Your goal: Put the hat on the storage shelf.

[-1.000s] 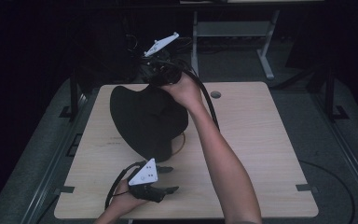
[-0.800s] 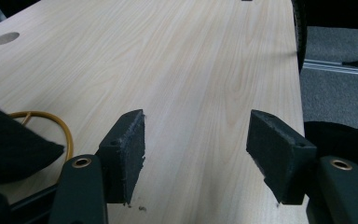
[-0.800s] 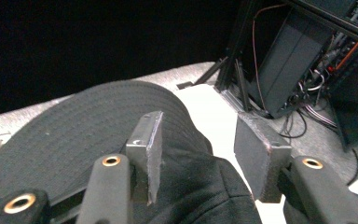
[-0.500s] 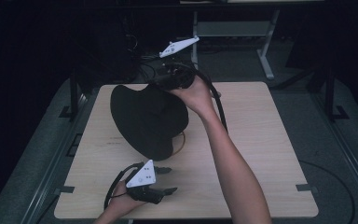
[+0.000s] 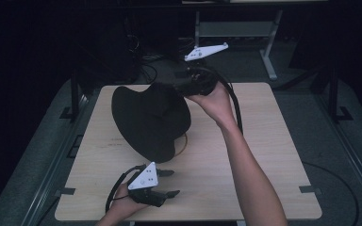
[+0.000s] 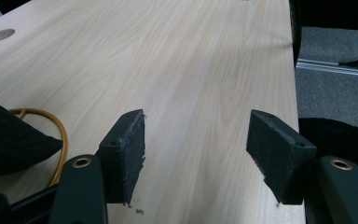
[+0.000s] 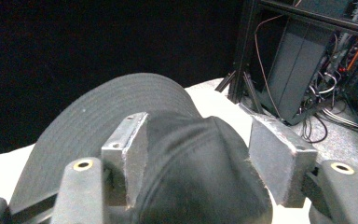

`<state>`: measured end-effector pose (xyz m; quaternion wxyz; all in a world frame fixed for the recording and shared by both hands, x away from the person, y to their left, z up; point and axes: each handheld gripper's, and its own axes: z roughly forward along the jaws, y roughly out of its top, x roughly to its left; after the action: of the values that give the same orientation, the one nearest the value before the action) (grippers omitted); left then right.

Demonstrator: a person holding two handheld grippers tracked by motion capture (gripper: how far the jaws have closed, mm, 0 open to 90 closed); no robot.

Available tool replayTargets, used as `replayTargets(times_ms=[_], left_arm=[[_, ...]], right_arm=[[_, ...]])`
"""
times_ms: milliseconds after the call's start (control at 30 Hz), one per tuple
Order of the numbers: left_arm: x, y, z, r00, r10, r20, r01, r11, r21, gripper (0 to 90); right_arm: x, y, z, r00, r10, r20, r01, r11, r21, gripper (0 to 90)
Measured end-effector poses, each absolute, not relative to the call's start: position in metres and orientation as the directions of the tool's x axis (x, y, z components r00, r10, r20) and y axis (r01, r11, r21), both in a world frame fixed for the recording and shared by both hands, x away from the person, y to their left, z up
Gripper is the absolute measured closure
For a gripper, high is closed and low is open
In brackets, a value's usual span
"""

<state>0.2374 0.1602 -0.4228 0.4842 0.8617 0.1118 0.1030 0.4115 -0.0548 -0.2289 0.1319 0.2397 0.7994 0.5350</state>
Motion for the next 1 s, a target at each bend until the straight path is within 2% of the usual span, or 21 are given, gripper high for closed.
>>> replayTargets(times_ms=[300,1000], left_arm=[[0.237,0.159,-0.424,0.951,0.3,0.073,0.099,-0.519,0.849,34.4],[0.237,0.158,-0.425,0.945,0.315,0.084,0.101,-0.527,0.844,28.8]], right_arm=[[0.405,-0.079,-0.239,-0.838,0.54,0.08,0.272,0.287,0.919,32.5],[0.384,-0.118,-0.257,-0.819,0.564,0.103,0.3,0.269,0.915,30.7]])
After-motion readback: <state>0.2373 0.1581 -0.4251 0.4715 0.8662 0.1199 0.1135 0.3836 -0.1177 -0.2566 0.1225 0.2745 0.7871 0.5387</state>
